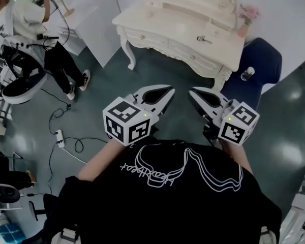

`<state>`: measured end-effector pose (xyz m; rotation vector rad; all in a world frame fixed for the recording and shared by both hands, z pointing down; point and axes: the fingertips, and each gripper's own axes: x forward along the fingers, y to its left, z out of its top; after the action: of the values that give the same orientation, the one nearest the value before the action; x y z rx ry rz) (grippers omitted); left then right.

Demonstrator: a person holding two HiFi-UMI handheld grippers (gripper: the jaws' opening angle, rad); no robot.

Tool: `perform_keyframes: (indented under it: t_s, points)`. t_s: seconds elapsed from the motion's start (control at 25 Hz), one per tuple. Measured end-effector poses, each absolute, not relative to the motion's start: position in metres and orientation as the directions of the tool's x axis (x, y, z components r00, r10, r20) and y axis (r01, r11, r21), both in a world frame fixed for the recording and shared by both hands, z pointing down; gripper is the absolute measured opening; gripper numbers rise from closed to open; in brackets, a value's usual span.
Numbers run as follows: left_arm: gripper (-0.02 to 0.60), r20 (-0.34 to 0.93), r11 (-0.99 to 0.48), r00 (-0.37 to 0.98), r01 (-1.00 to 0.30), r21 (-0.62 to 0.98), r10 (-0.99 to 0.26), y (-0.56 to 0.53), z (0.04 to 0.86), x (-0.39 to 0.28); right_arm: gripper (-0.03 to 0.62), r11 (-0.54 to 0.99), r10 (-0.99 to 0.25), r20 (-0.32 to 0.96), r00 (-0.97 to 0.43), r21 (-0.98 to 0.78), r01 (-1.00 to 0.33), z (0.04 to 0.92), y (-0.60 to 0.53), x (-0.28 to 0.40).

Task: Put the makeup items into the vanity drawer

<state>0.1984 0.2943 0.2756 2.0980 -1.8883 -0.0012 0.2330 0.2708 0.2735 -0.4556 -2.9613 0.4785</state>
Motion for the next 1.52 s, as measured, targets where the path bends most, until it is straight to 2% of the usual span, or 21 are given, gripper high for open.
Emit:
perform_keyframes:
  t_s: [0.44, 0.76, 1.04, 1.52]
  points:
    - [0.002, 0.249, -0.075, 0.146, -0.958, 0.275, -0.957, 0.277, 0.296, 0.186, 0.005, 0.895, 0.295, 0.087, -0.952, -0.375, 0.243, 0.295, 0.256, 0.222]
    - [0.002, 0.258, -0.060, 0.145, -0.949, 0.311, -0.955, 0.254, 0.313, 0.143, 0.005, 0.887, 0.305, 0.116, -0.945, -0.395, 0.238, 0.311, 0.230, 0.177]
    - [0.002, 0.271, -0.032, 0.133, -0.938, 0.345, -0.953, 0.225, 0.320, 0.065, 0.005, 0.878, 0.316, 0.131, -0.940, -0.417, 0.237, 0.315, 0.197, 0.100]
    - [0.002, 0.307, -0.043, 0.173, -0.921, 0.388, -0.936, 0.158, 0.325, -0.115, 0.005, 0.873, 0.272, 0.184, -0.945, -0.459, 0.162, 0.322, 0.129, -0.072]
